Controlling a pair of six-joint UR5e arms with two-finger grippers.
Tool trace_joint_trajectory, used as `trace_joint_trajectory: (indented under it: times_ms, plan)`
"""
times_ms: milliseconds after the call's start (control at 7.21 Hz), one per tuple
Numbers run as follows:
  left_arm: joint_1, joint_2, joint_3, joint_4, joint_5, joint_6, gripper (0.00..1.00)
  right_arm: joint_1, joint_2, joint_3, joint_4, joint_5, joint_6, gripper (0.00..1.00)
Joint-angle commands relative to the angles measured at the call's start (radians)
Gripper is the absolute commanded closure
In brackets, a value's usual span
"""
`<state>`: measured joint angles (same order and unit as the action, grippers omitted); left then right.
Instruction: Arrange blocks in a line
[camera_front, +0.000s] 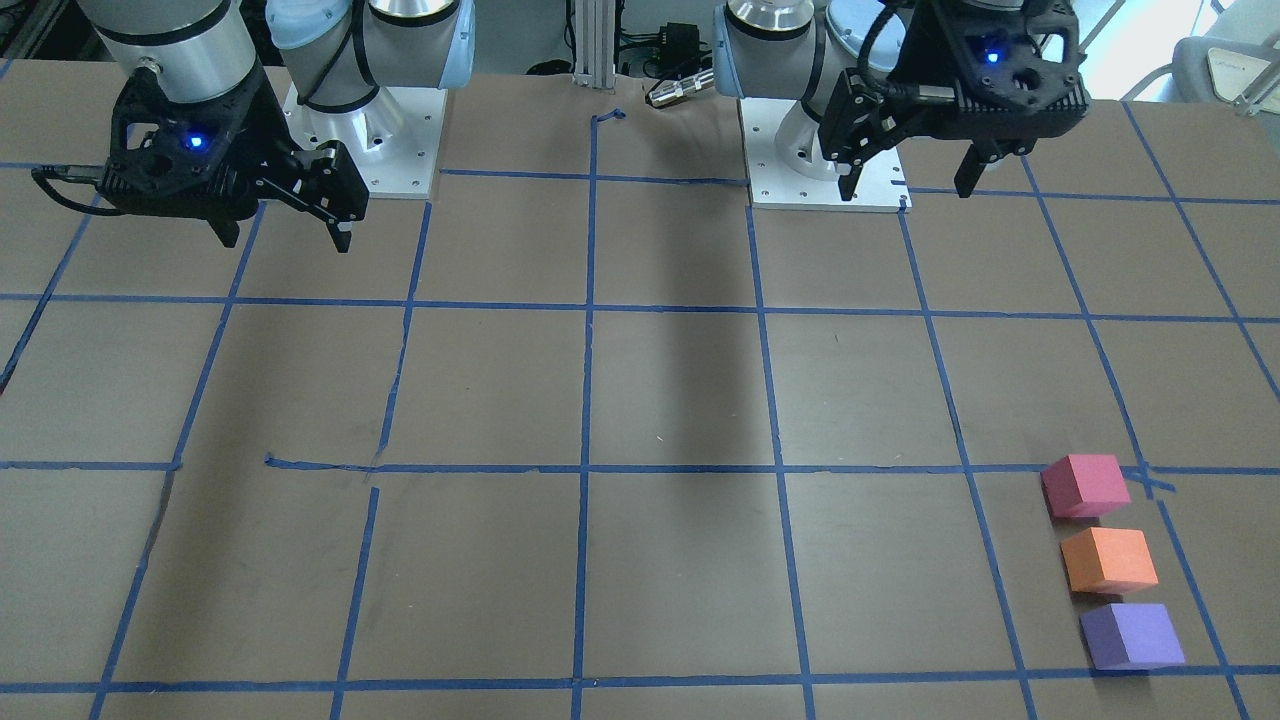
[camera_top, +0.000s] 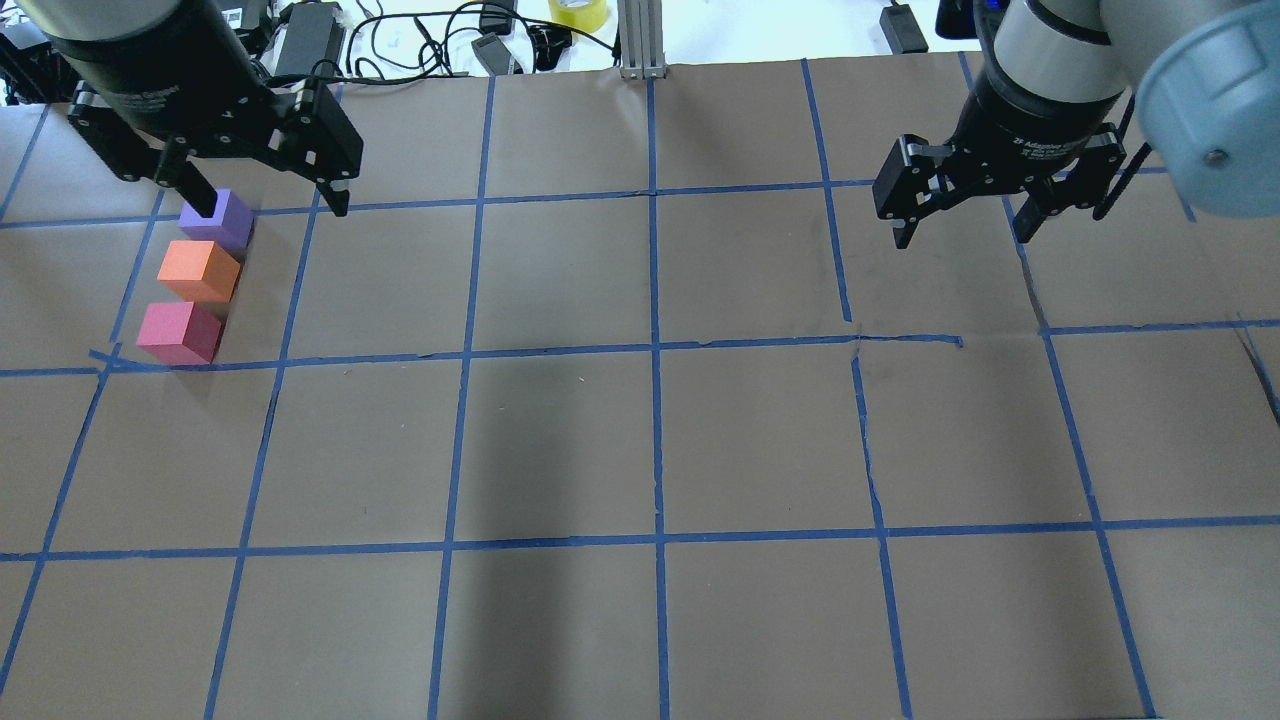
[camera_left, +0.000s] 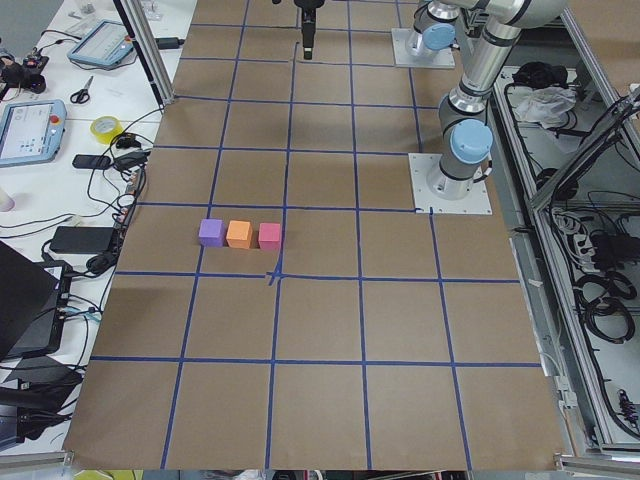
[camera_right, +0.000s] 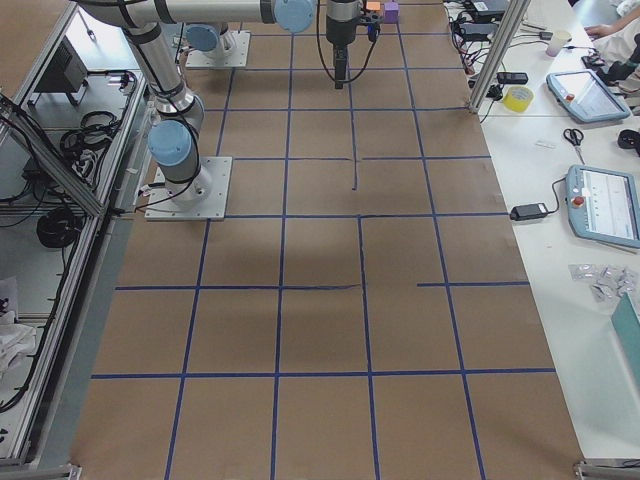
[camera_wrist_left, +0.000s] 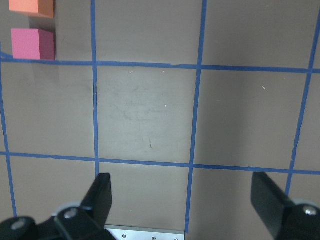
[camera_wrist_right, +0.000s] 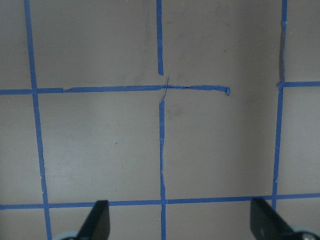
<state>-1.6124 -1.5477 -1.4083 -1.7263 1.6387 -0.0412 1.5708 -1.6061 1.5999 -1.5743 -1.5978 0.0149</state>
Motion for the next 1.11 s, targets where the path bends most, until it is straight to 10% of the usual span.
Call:
trace_joint_trajectory:
  times_ms: [0, 971]
  plan:
    - [-0.021, -0.002, -0.012, 0.048, -0.03, -0.003, 0.0, 0.0, -0.002, -0.002, -0.007, 0.012, -0.001, 0.0]
    - [-0.026, -0.009, -0.032, 0.099, -0.03, -0.006, 0.0, 0.0, -0.005, -0.005, -0.009, 0.016, 0.0, 0.0]
